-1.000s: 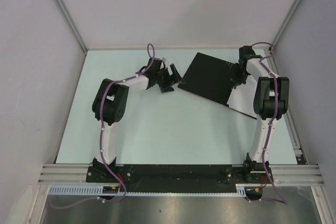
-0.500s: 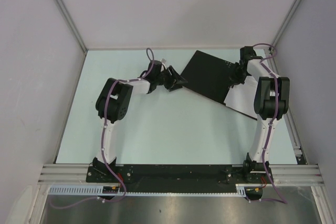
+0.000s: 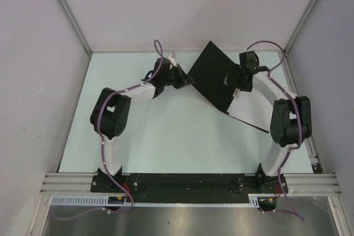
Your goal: Put the files into the folder
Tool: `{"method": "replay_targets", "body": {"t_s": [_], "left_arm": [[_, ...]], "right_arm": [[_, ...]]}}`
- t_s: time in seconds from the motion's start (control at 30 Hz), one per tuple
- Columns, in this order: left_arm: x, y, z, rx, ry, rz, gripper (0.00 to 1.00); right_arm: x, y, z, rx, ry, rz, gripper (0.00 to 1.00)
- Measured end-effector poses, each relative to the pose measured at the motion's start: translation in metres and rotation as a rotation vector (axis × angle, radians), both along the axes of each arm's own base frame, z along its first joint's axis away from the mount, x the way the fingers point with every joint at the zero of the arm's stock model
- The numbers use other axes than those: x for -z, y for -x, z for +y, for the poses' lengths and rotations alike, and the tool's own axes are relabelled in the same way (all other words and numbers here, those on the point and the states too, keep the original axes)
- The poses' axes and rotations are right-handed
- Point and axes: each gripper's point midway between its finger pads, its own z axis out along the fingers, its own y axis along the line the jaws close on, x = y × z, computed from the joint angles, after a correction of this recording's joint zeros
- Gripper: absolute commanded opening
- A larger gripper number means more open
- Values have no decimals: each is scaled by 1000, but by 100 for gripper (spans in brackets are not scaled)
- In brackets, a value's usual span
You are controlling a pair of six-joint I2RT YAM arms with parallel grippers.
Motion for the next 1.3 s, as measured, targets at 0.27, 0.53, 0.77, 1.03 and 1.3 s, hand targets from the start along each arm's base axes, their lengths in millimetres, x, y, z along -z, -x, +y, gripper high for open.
{"method": "replay_targets", "body": {"t_s": [0.27, 0.53, 0.77, 1.03, 1.3], "left_arm": [[-39, 24, 20, -82, -37, -6, 0], [-42, 49, 41, -163, -37, 78, 0], [-54, 65, 48, -183, -16, 110, 0], [-79, 73, 44, -153, 37, 41, 59], [-121, 80, 59, -133, 34, -125, 86]], "right_arm": [[-82, 63, 105, -362, 203, -443, 100], [-26, 116, 177, -622, 476, -588, 86], [-39, 94, 196, -517, 558, -758, 54], [-40, 83, 190, -457, 584, -781, 0], [-49, 43, 137, -255, 391, -778, 0]]}}
